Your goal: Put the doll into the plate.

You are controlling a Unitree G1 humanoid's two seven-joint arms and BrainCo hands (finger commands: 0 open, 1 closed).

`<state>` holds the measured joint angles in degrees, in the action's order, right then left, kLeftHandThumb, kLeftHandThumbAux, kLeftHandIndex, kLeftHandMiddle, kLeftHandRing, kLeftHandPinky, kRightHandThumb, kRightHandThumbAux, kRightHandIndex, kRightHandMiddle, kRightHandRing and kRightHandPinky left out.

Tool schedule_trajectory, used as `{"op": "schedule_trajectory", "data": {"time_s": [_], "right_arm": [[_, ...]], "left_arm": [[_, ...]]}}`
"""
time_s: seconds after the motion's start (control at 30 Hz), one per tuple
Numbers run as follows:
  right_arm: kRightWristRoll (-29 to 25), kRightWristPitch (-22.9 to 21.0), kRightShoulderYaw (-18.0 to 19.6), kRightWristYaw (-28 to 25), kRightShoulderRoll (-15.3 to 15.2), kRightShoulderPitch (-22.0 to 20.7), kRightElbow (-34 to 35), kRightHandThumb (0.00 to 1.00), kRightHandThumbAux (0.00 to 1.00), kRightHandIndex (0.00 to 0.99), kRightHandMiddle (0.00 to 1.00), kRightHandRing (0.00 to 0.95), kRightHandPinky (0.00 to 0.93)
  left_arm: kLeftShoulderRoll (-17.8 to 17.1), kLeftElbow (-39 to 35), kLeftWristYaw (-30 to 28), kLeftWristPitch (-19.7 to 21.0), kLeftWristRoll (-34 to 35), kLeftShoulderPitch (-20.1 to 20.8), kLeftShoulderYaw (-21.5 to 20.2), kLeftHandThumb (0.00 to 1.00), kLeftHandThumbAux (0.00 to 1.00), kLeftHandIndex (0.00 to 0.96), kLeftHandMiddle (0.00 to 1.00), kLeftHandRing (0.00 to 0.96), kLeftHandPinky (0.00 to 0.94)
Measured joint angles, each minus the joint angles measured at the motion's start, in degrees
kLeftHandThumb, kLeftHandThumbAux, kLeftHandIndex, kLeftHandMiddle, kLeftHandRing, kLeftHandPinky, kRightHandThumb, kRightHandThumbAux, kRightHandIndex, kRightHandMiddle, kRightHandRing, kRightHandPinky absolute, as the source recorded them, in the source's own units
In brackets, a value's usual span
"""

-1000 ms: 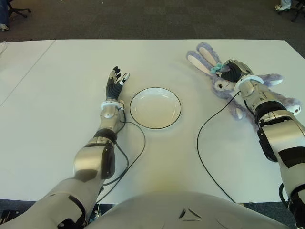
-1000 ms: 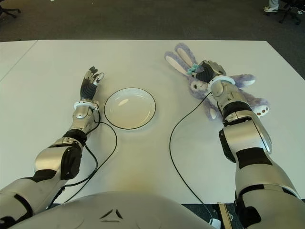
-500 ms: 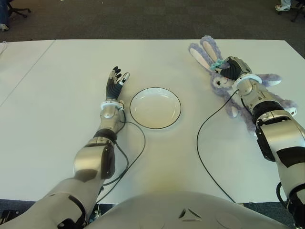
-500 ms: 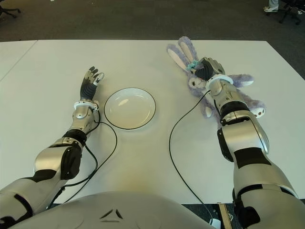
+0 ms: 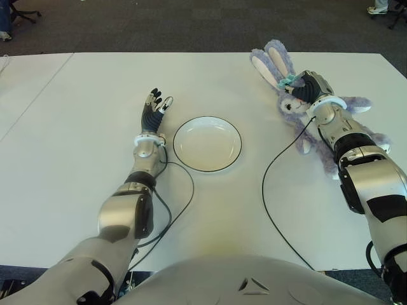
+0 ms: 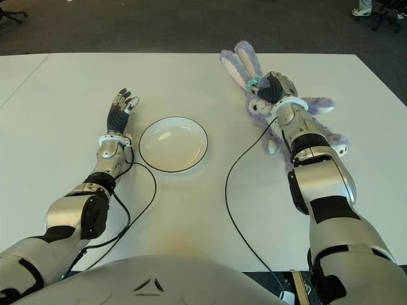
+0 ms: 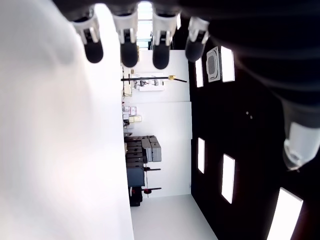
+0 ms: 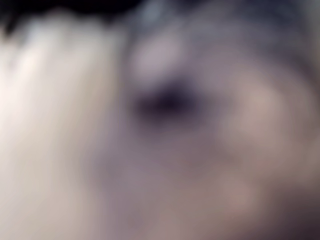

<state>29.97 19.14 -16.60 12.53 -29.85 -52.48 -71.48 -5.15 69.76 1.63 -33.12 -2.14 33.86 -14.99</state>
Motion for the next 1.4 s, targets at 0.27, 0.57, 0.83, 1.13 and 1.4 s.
{"op": "schedule_trajectory", "data": {"time_s": [0.27, 0.57, 0.83, 1.13, 1.4], "right_arm": [[0.01, 2.00, 0.14, 1.19, 0.03, -1.33, 1.20, 0.542, 0.693, 0.774, 0.865, 0.869, 0.854], [0.01, 3.74, 0.45, 2.07, 0.03, -4.20, 3.37, 0.531, 0.692, 0.776, 0.867, 0.868, 0.841], [0.26, 5.45, 0.47, 3.16, 0.02, -5.95, 4.51, 0.513, 0.701, 0.773, 0.865, 0.865, 0.835], [0.29, 5.62, 0.45, 3.37, -0.01, -7.33, 6.20, 0.556, 0.691, 0.767, 0.862, 0.864, 0.850], [0.30, 5.62, 0.42, 3.01, 0.01, -8.32, 8.59, 0.545, 0.693, 0.775, 0.867, 0.867, 0.833]], "left_arm": [[-0.02, 0.00, -0.10, -0.14, 0.00, -0.01, -0.01, 0.000, 0.493, 0.045, 0.090, 0.078, 0.058], [-0.03, 0.00, -0.10, -0.15, 0.00, -0.01, 0.00, 0.000, 0.487, 0.043, 0.087, 0.076, 0.055], [-0.03, 0.00, -0.10, -0.14, -0.01, -0.01, 0.02, 0.000, 0.494, 0.047, 0.092, 0.080, 0.065], [-0.02, 0.00, -0.10, -0.14, -0.01, -0.01, 0.02, 0.000, 0.494, 0.054, 0.095, 0.081, 0.064], [-0.02, 0.00, -0.10, -0.14, -0.04, -0.01, 0.07, 0.000, 0.486, 0.049, 0.097, 0.085, 0.066]]}}
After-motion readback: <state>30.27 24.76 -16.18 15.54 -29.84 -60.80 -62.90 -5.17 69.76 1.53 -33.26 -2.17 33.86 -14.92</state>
